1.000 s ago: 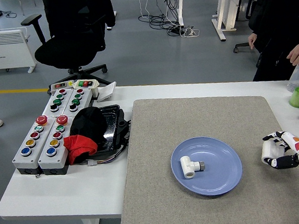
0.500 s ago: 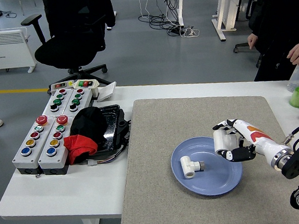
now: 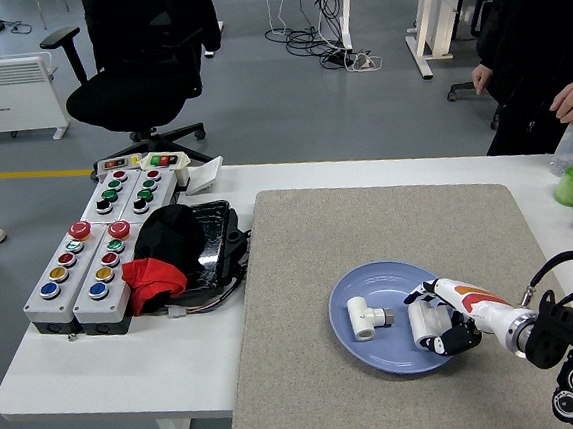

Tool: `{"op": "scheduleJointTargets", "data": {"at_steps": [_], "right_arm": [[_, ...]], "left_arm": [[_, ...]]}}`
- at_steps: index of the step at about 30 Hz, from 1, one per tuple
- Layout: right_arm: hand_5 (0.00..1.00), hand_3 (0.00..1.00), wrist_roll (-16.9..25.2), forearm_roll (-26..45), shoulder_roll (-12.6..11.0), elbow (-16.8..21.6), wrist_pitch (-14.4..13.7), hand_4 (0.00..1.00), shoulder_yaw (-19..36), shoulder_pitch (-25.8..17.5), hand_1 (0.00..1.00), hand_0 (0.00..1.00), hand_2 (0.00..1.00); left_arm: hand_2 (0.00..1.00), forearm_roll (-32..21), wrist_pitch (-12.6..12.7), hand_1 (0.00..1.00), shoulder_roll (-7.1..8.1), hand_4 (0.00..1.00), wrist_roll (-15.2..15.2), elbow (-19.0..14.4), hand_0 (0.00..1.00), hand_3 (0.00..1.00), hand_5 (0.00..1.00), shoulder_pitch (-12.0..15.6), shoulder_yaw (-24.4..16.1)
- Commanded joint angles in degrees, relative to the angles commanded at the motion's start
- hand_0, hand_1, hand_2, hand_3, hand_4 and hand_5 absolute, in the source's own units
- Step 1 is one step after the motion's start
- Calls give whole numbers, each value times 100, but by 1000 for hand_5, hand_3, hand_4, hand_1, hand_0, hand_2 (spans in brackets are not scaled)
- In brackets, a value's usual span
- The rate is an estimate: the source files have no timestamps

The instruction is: Pick pipe place plate twice

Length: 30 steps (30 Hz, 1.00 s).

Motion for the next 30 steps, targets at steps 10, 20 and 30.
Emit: {"op": "scheduleJointTargets", "data": {"at_steps": [10,20,30], "right_arm": [[166,998,-287,-30,-52,186,383,728,271,-48,982,998,998],[192,998,-214,117,-155,576,357,729,709,-112,981,998,998],[211,998,-190,247,-204,728,367,761,934,-223,962,998,998]], "left_arm": [[636,50,-9,630,-7,406,15,-7,655,565,998,30,-33],[636,70,1,630,-6,406,-16,8,655,566,998,55,-47],[636,97,7,630,-10,396,-44,23,655,564,998,48,-64]]}}
